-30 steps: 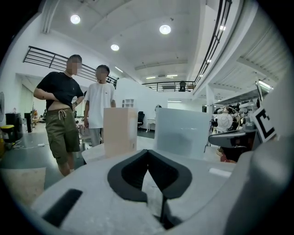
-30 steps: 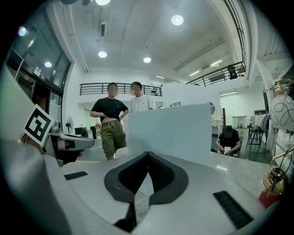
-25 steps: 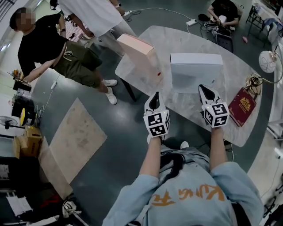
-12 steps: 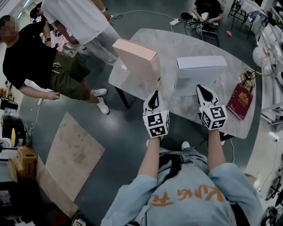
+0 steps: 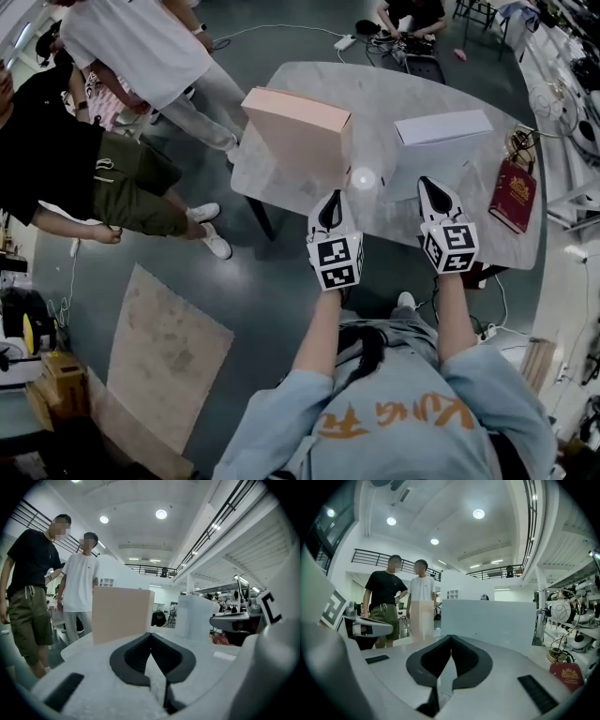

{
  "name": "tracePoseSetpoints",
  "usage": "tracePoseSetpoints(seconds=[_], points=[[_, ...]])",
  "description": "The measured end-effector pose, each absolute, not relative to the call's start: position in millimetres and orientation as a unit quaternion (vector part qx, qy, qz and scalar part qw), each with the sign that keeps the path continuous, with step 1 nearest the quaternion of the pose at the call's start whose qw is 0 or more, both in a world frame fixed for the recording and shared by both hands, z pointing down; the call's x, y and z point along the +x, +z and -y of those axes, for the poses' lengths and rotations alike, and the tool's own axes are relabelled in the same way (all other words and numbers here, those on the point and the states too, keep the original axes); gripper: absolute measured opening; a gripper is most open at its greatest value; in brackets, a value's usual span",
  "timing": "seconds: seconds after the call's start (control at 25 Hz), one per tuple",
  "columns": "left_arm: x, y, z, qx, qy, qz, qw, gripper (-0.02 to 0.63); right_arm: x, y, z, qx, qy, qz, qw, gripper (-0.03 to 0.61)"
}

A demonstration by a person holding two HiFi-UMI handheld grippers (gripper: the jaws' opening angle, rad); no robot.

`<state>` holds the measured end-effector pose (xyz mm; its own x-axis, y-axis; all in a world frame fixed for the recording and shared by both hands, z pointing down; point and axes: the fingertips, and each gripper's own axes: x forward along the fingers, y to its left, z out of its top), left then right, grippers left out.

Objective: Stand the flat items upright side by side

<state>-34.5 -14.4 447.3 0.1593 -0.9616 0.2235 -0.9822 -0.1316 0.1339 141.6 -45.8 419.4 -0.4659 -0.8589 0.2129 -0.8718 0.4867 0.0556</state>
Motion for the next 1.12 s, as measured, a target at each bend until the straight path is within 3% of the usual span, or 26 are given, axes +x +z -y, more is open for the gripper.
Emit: tracePoseSetpoints(seconds=[0.88, 1.12], points=[[-93, 468, 13, 0.791, 0.053, 0.591, 0.145, 0.012, 90, 452, 45, 0.606, 0.072, 0.769, 0.19, 0.133], [-93, 468, 23, 0.798, 0.065, 0.582, 0.142, 0.012, 96, 457, 53, 0.63, 0.093, 0.745, 0.199, 0.229]])
